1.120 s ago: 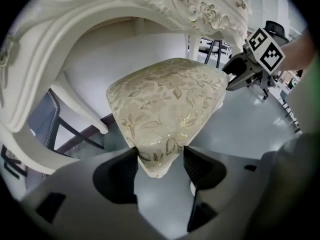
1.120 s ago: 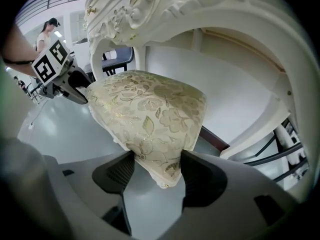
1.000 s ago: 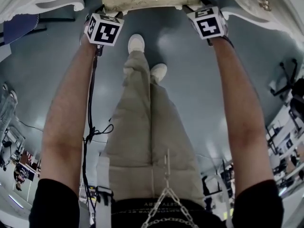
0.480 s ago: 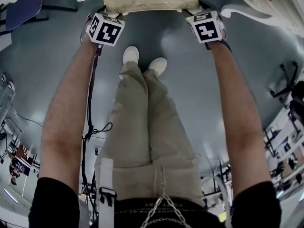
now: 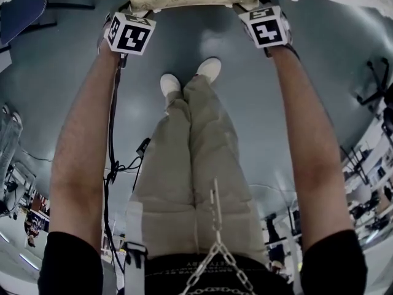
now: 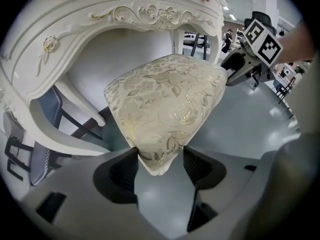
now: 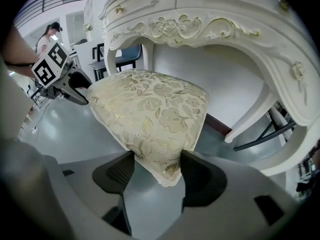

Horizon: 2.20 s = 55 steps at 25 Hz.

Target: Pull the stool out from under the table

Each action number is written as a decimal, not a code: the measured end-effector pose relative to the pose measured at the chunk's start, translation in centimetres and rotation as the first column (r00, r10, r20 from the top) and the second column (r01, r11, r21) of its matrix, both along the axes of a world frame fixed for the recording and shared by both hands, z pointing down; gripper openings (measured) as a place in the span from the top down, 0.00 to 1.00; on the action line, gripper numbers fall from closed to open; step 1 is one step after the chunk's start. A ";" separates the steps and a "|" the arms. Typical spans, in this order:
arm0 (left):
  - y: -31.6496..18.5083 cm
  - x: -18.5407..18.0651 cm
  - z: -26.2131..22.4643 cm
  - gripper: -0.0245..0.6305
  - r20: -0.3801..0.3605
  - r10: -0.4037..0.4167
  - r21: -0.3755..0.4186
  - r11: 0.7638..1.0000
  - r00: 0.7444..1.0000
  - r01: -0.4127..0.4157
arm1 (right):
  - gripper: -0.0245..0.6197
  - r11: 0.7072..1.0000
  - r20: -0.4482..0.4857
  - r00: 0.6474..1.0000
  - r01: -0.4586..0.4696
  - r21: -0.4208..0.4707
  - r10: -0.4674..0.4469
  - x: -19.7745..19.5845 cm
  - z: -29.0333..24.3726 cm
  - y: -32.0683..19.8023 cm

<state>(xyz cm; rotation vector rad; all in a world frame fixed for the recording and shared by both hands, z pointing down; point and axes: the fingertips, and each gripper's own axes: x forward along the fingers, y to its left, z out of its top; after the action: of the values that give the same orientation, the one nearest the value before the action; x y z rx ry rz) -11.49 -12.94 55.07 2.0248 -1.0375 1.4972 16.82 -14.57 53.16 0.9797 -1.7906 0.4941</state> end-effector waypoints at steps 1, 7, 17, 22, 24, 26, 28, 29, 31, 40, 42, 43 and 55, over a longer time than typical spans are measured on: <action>0.3 -0.3 0.1 0.53 0.000 0.009 -0.002 1.000 1.000 -0.009 | 0.51 1.000 -0.005 1.000 -0.007 -0.001 0.007 -0.3 0.0 0.5; 2.6 -0.8 0.6 0.53 0.008 0.065 -0.029 0.997 0.998 -0.065 | 0.51 0.998 -0.028 0.999 -0.043 -0.049 0.042 -0.7 0.9 4.2; 5.4 -1.7 0.8 0.53 0.019 0.107 -0.047 0.993 0.994 -0.106 | 0.51 0.994 -0.053 0.996 -0.076 -0.081 0.072 -1.5 1.6 7.7; 6.4 -2.4 1.2 0.53 0.041 0.144 -0.066 0.988 0.989 -0.141 | 0.51 0.991 -0.060 0.995 -0.090 -0.095 0.084 -2.1 1.9 9.2; 6.9 -2.6 1.3 0.53 0.045 0.152 -0.073 0.986 0.987 -0.149 | 0.51 0.991 -0.064 0.994 -0.094 -0.098 0.088 -2.2 2.0 9.9; 7.6 -2.7 1.4 0.53 0.047 0.156 -0.076 0.985 0.987 -0.152 | 0.51 0.990 -0.058 0.994 -0.098 -0.099 0.093 -2.3 2.1 10.8; 8.0 -2.7 1.3 0.53 0.041 0.150 -0.069 0.987 0.988 -0.147 | 0.51 0.990 -0.042 0.994 -0.105 -0.091 0.101 -2.4 1.9 11.5; 8.1 -2.7 1.3 0.53 0.032 0.142 -0.061 0.988 0.989 -0.140 | 0.51 0.990 -0.035 0.994 -0.110 -0.083 0.108 -2.5 1.8 11.7; 8.0 -2.7 1.2 0.53 0.008 0.117 -0.044 0.992 0.993 -0.117 | 0.51 0.990 -0.021 0.992 -0.122 -0.071 0.121 -2.7 1.7 12.0; 10.0 -2.2 -0.5 0.53 -0.118 -0.089 0.041 0.995 0.989 0.094 | 0.51 0.978 0.028 0.983 -0.184 0.101 0.182 -1.2 -1.1 12.4; 11.7 -1.2 -1.8 0.53 -0.169 -0.114 0.051 0.991 0.979 0.124 | 0.55 0.966 0.064 0.975 -0.221 0.131 0.214 -1.0 -2.7 13.7; 12.7 -0.6 -2.5 0.54 -0.189 -0.112 0.060 0.990 0.975 0.126 | 0.61 0.963 0.078 0.972 -0.231 0.141 0.222 -1.0 -3.5 14.5; 18.1 3.8 -20.2 0.96 -0.501 -0.135 0.334 0.881 0.855 0.335 | 0.96 0.847 0.338 0.894 -0.409 0.340 0.295 -1.0 -16.5 20.4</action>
<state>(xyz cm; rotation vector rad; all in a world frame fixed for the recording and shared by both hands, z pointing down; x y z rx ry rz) -7.70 5.16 34.88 2.2624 -1.4107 0.6369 15.81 5.85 36.62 1.6224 -2.0118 0.5166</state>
